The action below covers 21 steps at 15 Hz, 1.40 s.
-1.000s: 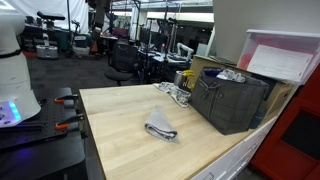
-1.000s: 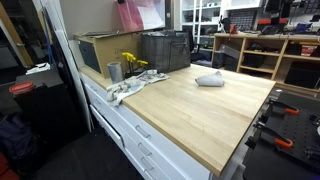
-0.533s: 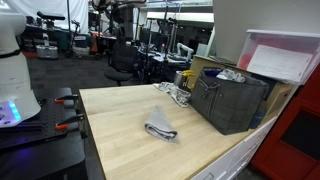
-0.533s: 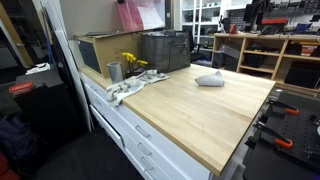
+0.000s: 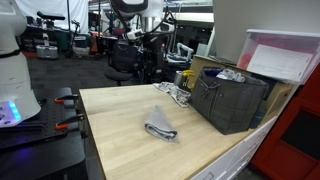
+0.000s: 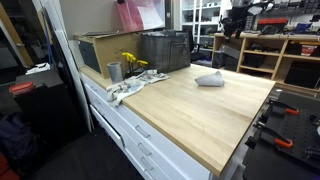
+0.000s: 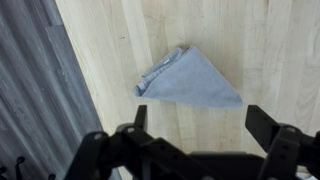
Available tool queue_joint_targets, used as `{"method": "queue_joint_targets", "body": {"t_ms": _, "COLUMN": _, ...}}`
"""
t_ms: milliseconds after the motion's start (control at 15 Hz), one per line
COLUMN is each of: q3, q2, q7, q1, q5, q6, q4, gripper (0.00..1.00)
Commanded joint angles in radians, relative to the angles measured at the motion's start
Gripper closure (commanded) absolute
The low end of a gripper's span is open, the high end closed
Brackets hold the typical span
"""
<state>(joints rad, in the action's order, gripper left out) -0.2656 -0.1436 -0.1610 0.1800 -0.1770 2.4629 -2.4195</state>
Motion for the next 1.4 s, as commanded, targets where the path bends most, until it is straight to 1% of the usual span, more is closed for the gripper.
{"method": "queue_joint_targets", "body": {"t_ms": 0, "q3": -0.01, "q2": 0.214, "q7": -0.127, "q1": 0.007, "q5": 0.134, "q6": 0.047, "q4": 0.155, "gripper": 0.0}}
{"method": "queue_joint_targets", "body": {"t_ms": 200, "q3": 0.016, "q2": 0.357, "q7": -0.219, "q1": 0.046, "q5": 0.232, "q6": 0.026, "q4": 0.267, "gripper": 0.0}}
{"method": "queue_joint_targets", "body": {"t_ms": 333, "q3": 0.039, "q2": 0.441, "q7": -0.253, "q1": 0.081, "q5": 0.273, "q6": 0.009, "q4": 0.333, "gripper": 0.0}}
{"method": "queue_joint_targets", "body": {"t_ms": 667, "q3": 0.073, "q2": 0.604, "q7": -0.259, "q1": 0.161, "q5": 0.237, "q6": -0.007, "q4": 0.472, "gripper": 0.0}}
{"method": "queue_joint_targets", "body": {"t_ms": 1133, "q3": 0.137, "q2": 0.785, "q7": -0.25, "q1": 0.264, "q5": 0.27, "q6": -0.017, "q4": 0.625, "gripper": 0.0}}
{"method": "queue_joint_targets", "body": {"t_ms": 1333, "q3": 0.163, "q2": 0.852, "q7": -0.245, "q1": 0.292, "q5": 0.276, "q6": -0.028, "q4": 0.691, "gripper": 0.0}}
